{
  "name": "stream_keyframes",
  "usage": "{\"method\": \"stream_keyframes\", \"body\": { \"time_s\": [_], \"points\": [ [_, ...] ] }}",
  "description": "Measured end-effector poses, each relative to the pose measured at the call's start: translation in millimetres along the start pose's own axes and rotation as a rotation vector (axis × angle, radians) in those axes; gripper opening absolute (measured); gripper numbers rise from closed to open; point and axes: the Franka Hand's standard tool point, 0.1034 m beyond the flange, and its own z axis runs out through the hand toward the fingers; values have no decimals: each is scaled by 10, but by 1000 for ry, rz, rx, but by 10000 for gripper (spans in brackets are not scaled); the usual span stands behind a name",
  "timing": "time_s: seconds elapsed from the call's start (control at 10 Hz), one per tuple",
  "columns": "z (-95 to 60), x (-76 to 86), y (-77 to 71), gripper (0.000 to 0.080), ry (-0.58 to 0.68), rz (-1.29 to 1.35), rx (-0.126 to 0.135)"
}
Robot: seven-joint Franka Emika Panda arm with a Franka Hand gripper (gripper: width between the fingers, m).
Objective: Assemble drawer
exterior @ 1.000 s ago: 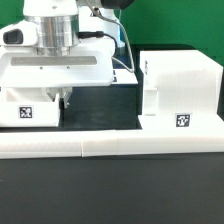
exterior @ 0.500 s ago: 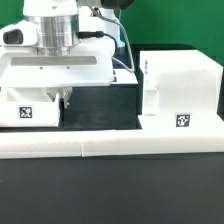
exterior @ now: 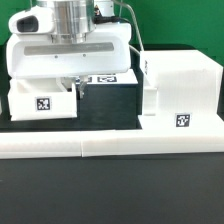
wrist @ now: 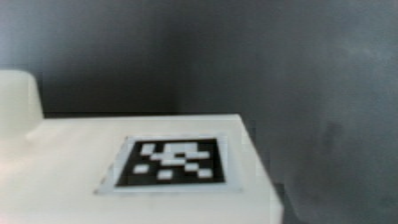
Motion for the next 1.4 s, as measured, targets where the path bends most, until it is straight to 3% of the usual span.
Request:
{"method": "stream_keyframes", "body": {
  "time_s": [0.4, 0.9, 1.2, 1.4],
  "points": [
    [8, 3, -29, 42, -1, -57, -1],
    [140, -34, -80, 42, -18, -544, -21],
    [144, -45, -40, 42, -26, -725, -25],
    [156, -30, -54, 42, -32, -898, -43]
  ]
}}
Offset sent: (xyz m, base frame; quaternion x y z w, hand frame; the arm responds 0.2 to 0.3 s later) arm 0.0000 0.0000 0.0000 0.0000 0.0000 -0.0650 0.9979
